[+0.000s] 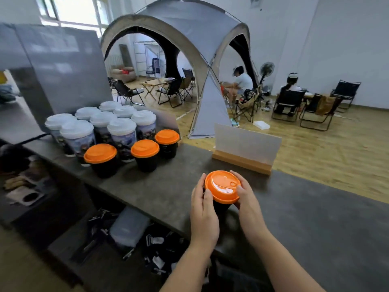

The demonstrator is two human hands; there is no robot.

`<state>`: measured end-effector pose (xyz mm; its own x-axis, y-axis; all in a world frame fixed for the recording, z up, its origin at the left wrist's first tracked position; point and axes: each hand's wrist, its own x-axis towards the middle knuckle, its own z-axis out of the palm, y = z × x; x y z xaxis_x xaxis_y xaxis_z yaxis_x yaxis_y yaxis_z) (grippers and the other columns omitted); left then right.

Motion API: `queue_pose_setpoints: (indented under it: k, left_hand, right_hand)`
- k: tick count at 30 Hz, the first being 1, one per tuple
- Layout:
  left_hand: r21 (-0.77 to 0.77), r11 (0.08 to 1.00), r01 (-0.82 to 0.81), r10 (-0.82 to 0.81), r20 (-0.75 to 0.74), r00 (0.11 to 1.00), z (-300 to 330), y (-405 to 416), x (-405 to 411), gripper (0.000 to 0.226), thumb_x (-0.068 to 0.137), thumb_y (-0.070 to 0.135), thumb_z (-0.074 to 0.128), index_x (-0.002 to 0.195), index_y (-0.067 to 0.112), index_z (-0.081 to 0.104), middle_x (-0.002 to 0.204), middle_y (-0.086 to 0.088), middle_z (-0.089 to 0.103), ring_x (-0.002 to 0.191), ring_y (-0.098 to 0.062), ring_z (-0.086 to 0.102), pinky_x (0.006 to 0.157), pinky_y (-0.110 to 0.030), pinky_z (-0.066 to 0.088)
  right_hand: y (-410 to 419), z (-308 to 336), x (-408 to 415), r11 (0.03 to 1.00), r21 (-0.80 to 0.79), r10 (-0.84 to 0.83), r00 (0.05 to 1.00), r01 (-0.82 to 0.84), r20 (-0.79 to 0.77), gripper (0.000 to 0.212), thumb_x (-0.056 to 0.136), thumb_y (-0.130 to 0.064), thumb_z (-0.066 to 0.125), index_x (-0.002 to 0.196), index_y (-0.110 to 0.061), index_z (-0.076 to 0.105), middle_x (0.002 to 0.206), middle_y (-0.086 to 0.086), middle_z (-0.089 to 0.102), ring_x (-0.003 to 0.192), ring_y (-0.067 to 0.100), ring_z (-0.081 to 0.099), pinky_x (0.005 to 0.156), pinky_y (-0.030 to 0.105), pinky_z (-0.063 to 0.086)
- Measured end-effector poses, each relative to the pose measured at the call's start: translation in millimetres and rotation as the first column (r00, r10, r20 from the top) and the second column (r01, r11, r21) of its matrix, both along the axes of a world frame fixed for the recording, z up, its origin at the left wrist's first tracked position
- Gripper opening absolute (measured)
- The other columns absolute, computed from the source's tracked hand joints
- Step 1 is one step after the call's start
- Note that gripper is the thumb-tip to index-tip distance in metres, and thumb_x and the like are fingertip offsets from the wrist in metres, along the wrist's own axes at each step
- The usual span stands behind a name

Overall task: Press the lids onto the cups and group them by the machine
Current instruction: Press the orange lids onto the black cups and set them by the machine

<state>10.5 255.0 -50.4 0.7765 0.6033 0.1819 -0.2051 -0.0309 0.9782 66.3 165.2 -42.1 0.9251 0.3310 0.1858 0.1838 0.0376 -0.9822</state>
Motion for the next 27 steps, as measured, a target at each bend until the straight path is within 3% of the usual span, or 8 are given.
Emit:
queue_pose_setpoints:
  k: [3,6,9,15,18,21,27]
  left_hand:
    - [-0.087,0.989,-0.118,0.122,0.043,0.992,-2,64,-7,0.032,0.106,0.024,0.039,0.134,0.036,0.046,0.132,0.021,0.053,0.118,0.015,0.049,0.094,-0.006,0.04]
    - [-0.149,0.96,-0.238,0.249,0.059,0.967,-3,122,-12,0.022,0.105,0.023,0.042,0.122,0.033,0.051,0.124,0.014,0.06,0.114,0.003,0.056,0.096,-0.021,0.044]
    - [-0.173,0.935,-0.308,0.323,0.064,0.944,-2,165,-15,0.018,0.104,0.025,0.043,0.114,0.033,0.056,0.116,0.013,0.065,0.105,0.003,0.061,0.088,-0.019,0.045]
    - [-0.221,0.894,-0.391,0.411,0.053,0.91,-13,218,-13,0.032,0.107,0.028,0.036,0.13,0.028,0.058,0.13,0.007,0.062,0.123,-0.006,0.055,0.107,-0.035,0.042]
    - [-0.222,0.889,-0.401,0.421,0.052,0.906,-15,229,-13,0.044,0.098,0.038,0.034,0.135,0.029,0.055,0.134,0.007,0.06,0.126,-0.006,0.053,0.111,-0.037,0.039]
    - [-0.232,0.892,-0.387,0.408,0.048,0.912,-16,236,-13,0.042,0.099,0.038,0.034,0.136,0.032,0.054,0.135,0.007,0.059,0.127,-0.006,0.052,0.112,-0.037,0.038]
    - [-0.204,0.905,-0.374,0.385,0.013,0.923,-12,238,-13,0.039,0.107,0.03,0.032,0.144,0.031,0.045,0.141,0.007,0.052,0.129,-0.005,0.046,0.102,-0.023,0.033]
  right_hand:
    - [71,-4,-3,0.999,-0.016,0.043,0.999,-0.042,0.016,0.042,0.094,-0.045,0.041,0.135,-0.043,0.046,0.137,-0.012,0.049,0.127,0.007,0.048,0.108,0.036,0.042]
    - [134,-3,-7,0.995,0.09,0.056,0.998,-0.053,-0.036,0.031,0.099,-0.026,0.052,0.128,-0.036,0.05,0.125,-0.011,0.058,0.117,0.006,0.056,0.1,0.032,0.048]
    - [187,-8,-8,0.989,0.144,0.041,0.997,-0.031,-0.064,0.024,0.094,-0.024,0.06,0.118,-0.029,0.057,0.119,-0.005,0.066,0.111,0.01,0.062,0.097,0.037,0.052]
    - [246,-13,-11,0.982,0.187,0.058,0.995,-0.041,-0.086,0.026,0.092,-0.025,0.063,0.118,-0.027,0.061,0.113,-0.004,0.071,0.108,0.01,0.065,0.092,0.032,0.052]
    - [258,-15,-11,0.985,0.171,0.051,0.996,-0.037,-0.075,0.027,0.092,-0.026,0.063,0.118,-0.027,0.061,0.113,-0.003,0.071,0.108,0.012,0.065,0.093,0.034,0.052]
    - [263,-17,-12,0.99,0.142,0.033,0.999,-0.028,-0.035,0.028,0.091,-0.031,0.065,0.118,-0.028,0.06,0.115,-0.003,0.069,0.111,0.012,0.064,0.094,0.035,0.052]
    - [266,-21,-19,0.992,0.123,0.035,0.999,-0.031,-0.032,0.044,0.079,-0.048,0.07,0.117,-0.032,0.058,0.12,-0.006,0.066,0.114,0.011,0.061,0.098,0.038,0.052]
